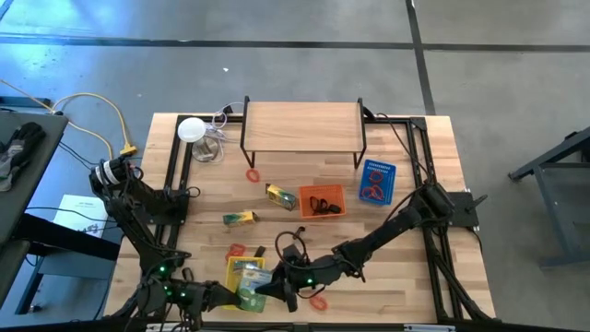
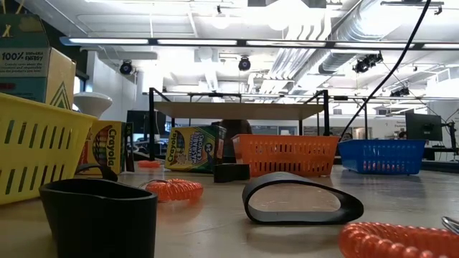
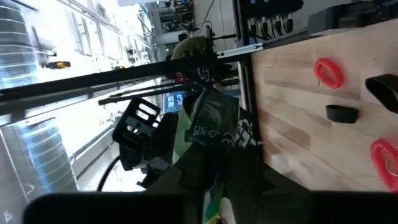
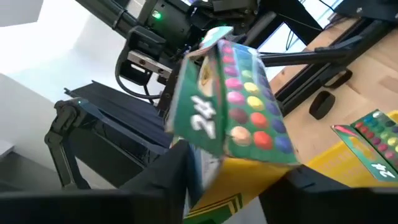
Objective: Pick & Place Office Desk Supplies
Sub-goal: Put the crayon box into the yellow bin
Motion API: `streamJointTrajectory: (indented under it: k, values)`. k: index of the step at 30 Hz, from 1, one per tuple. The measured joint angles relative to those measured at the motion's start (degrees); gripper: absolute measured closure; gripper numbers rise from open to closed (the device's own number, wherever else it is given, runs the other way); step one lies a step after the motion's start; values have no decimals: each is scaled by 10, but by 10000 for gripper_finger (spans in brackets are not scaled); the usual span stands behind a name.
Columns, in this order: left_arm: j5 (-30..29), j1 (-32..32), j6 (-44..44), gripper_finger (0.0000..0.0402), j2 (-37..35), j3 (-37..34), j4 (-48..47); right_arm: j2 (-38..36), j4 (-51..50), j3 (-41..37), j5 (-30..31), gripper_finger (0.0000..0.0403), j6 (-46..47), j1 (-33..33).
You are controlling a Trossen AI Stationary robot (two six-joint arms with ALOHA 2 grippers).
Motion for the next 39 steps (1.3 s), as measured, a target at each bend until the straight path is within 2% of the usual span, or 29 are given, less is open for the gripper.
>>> streamJointTrajectory:
  k: [6, 11, 15, 24, 30, 39]
  values:
    - [0, 0, -26, 287, 0, -1, 0, -1, -1, 0, 0, 290, -24, 0]
    - [23, 0, -42, 262, 0, -1, 6, -1, -5, 1, -1, 292, -37, 0]
    - [41, -8, -55, 256, 0, -1, 21, -1, -8, 1, -1, 292, -63, 0]
    - [67, -23, -157, 254, 0, -1, 31, -1, -9, 2, 2, 292, -132, -5]
    - [32, -28, -241, 254, 0, -1, 28, -4, -10, 1, 7, 292, -168, -9]
    - [28, -36, -258, 254, -2, 0, 41, -27, -18, 0, -11, 292, -213, -18]
